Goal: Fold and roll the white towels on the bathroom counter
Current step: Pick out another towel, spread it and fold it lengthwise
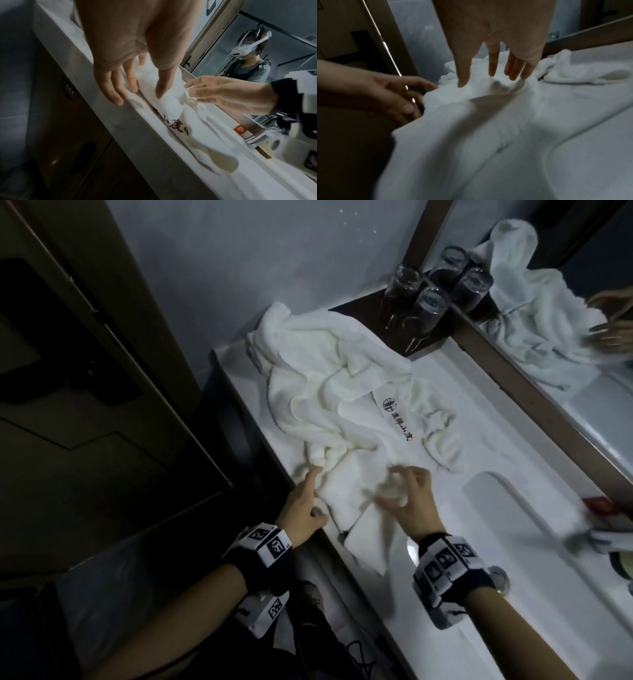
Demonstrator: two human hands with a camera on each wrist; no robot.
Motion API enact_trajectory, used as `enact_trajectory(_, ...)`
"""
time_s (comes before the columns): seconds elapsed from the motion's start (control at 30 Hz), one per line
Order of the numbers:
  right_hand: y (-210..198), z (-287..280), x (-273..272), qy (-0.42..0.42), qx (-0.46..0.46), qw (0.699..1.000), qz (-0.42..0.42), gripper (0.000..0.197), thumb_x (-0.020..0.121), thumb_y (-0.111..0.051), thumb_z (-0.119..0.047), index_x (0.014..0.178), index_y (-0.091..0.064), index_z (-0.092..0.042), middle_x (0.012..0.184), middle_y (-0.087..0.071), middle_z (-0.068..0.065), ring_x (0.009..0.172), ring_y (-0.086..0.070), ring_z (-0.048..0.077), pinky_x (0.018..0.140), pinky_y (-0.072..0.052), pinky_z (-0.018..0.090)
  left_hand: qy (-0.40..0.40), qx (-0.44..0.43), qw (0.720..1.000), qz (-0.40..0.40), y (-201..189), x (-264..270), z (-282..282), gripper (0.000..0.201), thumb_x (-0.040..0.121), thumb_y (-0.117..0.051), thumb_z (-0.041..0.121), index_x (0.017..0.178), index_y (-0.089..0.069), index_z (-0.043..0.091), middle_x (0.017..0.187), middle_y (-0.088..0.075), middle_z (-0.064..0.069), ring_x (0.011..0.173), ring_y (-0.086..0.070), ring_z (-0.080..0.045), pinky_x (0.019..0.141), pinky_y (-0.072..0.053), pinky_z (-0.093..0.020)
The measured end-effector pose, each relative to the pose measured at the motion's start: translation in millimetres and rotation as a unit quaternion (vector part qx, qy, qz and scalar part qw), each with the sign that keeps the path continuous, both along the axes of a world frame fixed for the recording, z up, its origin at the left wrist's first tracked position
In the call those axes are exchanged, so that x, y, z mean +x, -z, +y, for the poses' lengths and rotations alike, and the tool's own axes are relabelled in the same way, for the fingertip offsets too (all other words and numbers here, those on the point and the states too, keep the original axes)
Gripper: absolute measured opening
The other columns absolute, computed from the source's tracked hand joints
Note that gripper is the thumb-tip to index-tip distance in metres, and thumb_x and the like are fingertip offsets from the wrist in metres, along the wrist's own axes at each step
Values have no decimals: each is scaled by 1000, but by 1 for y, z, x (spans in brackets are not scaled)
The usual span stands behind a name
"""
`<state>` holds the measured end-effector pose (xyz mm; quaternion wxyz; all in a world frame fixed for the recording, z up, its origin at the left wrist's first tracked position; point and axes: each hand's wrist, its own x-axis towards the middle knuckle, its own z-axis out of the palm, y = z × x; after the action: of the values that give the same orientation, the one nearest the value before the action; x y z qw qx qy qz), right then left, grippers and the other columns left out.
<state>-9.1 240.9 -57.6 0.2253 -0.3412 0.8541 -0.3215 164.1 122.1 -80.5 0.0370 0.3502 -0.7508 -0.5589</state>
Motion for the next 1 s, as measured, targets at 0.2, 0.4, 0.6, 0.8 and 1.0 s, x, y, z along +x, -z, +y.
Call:
enact_trajectory(0.2,27,20,31,-197,308,928,71,101,57,-79,-50,138,-22,-30,154,10,5,144,11,30,111,-14,59,-53,43,996,59,-12,-24,25,78,80,-56,-8,143,-18,18,118,-51,0,107,-53,-15,86,-42,-10)
enact_trajectory(0.4,16,41,2,-134,125,981,-59,47,78,-68,-15,122,-50,-16,120,-59,5,113,-54,24,84,-43,28,5,76,995,64,-1,-23,62,97,75,-53,-15,145,-1,29,149,-31,7,135,-28,-5,79,-41,-11)
enact_trajectory(0.6,-14,54,4,-156,16,930,-333,35,65,-62,-15,99,-56,-14,94,-61,4,88,-58,15,81,-46,30,-61,-28,988,141,-4,-36,93,100,63,-79,3,140,-20,26,136,-23,4,124,-34,-4,95,-36,-5)
enact_trajectory(0.8,-18,64,-2,-128,-23,932,-337,34,75,-70,-5,106,-56,-9,97,-61,9,91,-58,20,83,-46,33,-109,-91,983,114,-21,-30,94,42,71,-71,-6,110,-59,1,112,-38,-3,92,-51,-9,81,-37,2)
enact_trajectory(1.0,-27,65,-5,-4,-166,943,-288,32,77,-67,7,92,-50,-17,105,-62,3,89,-61,21,72,-53,32,-72,-49,996,29,-15,-13,92,19,80,-63,-1,100,-64,-4,92,-64,-12,86,-56,-17,70,-41,-12)
